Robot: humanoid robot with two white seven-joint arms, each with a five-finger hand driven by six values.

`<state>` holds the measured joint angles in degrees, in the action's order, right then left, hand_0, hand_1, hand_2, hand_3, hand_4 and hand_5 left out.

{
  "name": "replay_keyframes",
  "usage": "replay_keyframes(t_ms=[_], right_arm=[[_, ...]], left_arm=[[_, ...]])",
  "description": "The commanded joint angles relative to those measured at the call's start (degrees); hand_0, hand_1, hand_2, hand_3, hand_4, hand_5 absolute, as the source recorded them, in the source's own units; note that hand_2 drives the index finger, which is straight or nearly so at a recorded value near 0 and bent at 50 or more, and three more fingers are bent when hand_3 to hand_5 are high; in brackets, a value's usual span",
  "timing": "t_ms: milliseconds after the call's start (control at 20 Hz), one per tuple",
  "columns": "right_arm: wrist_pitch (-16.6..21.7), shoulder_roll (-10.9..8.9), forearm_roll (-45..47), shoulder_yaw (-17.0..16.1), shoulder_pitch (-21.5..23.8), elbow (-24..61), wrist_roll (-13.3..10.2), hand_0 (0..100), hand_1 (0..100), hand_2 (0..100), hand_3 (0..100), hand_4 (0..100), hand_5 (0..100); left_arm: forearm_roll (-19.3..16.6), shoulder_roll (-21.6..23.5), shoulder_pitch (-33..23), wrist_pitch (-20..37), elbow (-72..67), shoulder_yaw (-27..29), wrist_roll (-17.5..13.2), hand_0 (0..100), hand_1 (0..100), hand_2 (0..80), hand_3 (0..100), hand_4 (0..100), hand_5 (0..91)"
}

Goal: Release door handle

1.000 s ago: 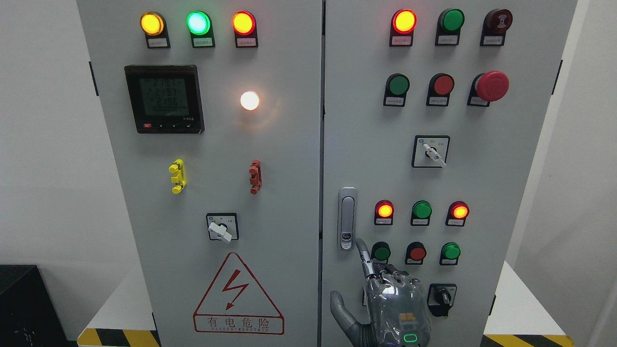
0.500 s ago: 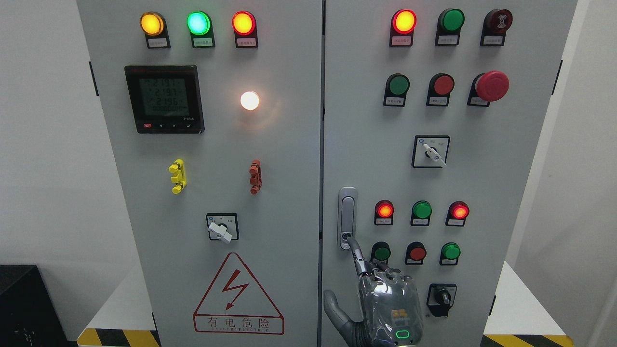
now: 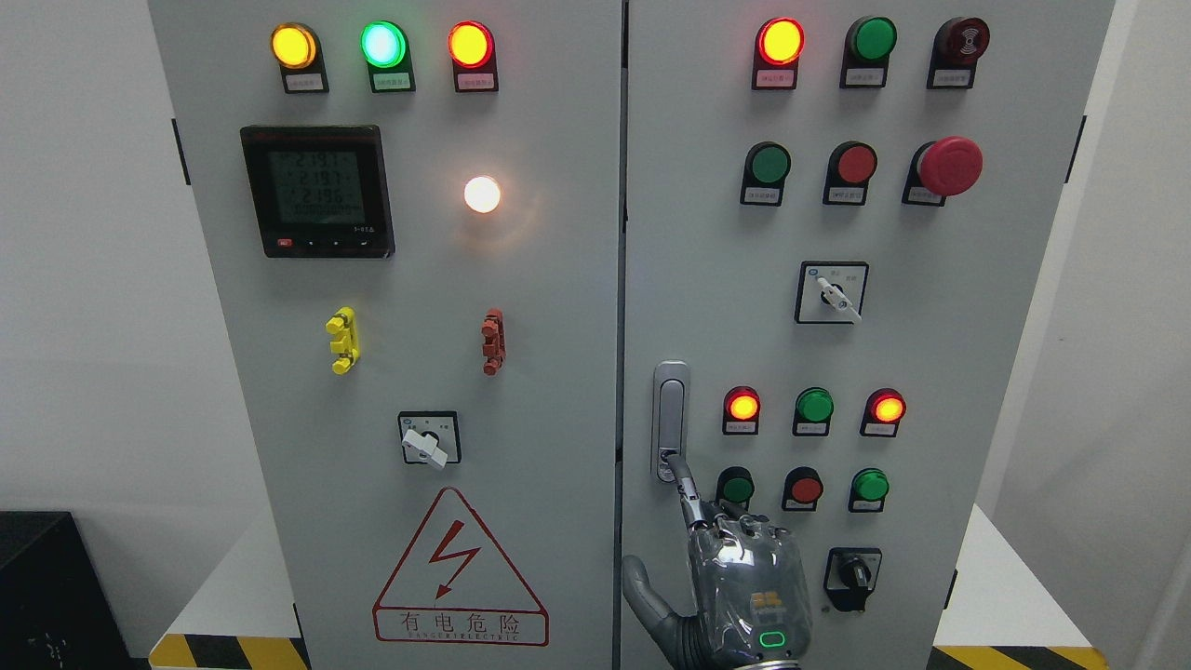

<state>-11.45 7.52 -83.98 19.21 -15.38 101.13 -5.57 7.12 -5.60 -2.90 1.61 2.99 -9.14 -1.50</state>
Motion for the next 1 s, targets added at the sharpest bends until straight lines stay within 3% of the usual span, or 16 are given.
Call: replay_keyframes(t_ms=[0, 950], right_arm=[[-0.1, 0.22, 0.0, 0.2, -0.4, -0.8, -0.1, 33, 24, 0, 71, 72, 77], [-0.1, 0.13, 0.3, 0.0, -0.6, -2.0, 0.0, 33, 24, 0, 71, 72, 78]], left_arm=[[0.0, 0.1, 0.0, 0.0, 0.0, 0.0, 0.0, 0, 0, 4.4, 11, 0, 0.0], [0.0, 0.0, 0.0, 0.1, 0.0, 0.0, 0.0, 0, 0, 4.4, 11, 0, 0.0]])
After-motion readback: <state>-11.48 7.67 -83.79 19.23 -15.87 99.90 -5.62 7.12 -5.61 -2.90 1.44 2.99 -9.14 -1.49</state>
